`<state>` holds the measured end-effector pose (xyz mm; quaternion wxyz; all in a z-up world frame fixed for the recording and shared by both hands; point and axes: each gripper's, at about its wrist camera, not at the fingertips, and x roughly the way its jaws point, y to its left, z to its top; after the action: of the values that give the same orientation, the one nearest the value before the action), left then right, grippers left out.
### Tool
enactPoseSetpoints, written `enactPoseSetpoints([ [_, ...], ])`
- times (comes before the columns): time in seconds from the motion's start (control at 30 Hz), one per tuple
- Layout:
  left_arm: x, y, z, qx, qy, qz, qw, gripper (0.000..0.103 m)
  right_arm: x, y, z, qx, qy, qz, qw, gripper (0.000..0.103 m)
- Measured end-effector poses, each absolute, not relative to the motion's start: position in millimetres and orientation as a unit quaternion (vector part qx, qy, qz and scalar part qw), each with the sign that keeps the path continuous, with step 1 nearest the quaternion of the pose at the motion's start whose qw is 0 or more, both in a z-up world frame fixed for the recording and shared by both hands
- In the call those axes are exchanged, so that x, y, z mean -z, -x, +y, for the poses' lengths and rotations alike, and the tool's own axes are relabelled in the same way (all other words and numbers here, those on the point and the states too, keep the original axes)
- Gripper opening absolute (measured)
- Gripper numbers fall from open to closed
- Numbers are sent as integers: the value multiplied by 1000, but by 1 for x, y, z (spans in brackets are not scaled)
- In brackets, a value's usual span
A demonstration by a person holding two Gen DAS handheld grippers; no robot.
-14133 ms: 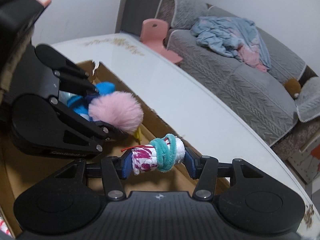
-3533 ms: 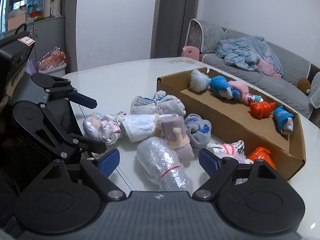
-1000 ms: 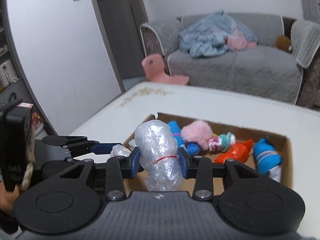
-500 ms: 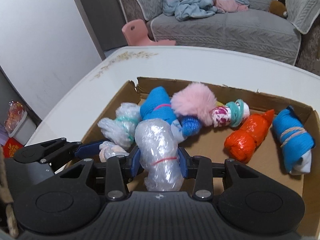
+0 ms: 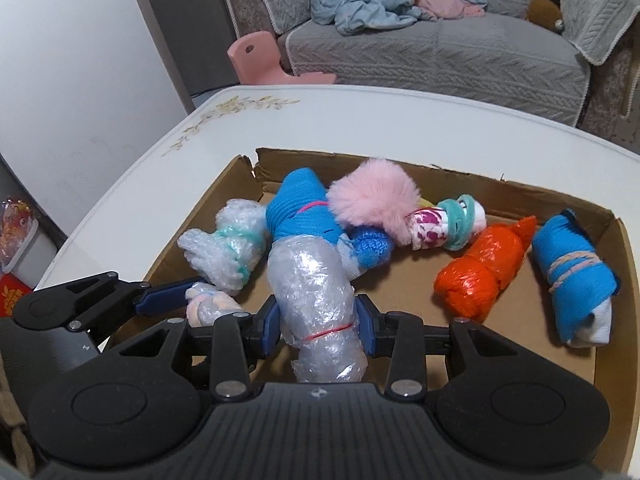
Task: Organize objects
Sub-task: 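Open the left tool in the box while the right tool releases its clear bundle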
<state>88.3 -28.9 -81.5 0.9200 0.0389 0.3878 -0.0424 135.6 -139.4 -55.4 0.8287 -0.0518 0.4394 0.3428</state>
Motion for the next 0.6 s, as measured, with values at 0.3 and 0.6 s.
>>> enactPoseSetpoints([
  [0.3, 83, -89, -31, 51, -54, 387, 919, 67, 65, -139, -145, -363, 94, 442, 815, 36],
  [0.6, 83, -92, -31, 57, -65, 397, 914, 68, 56, -136, -142, -379, 122, 429, 811, 43],
])
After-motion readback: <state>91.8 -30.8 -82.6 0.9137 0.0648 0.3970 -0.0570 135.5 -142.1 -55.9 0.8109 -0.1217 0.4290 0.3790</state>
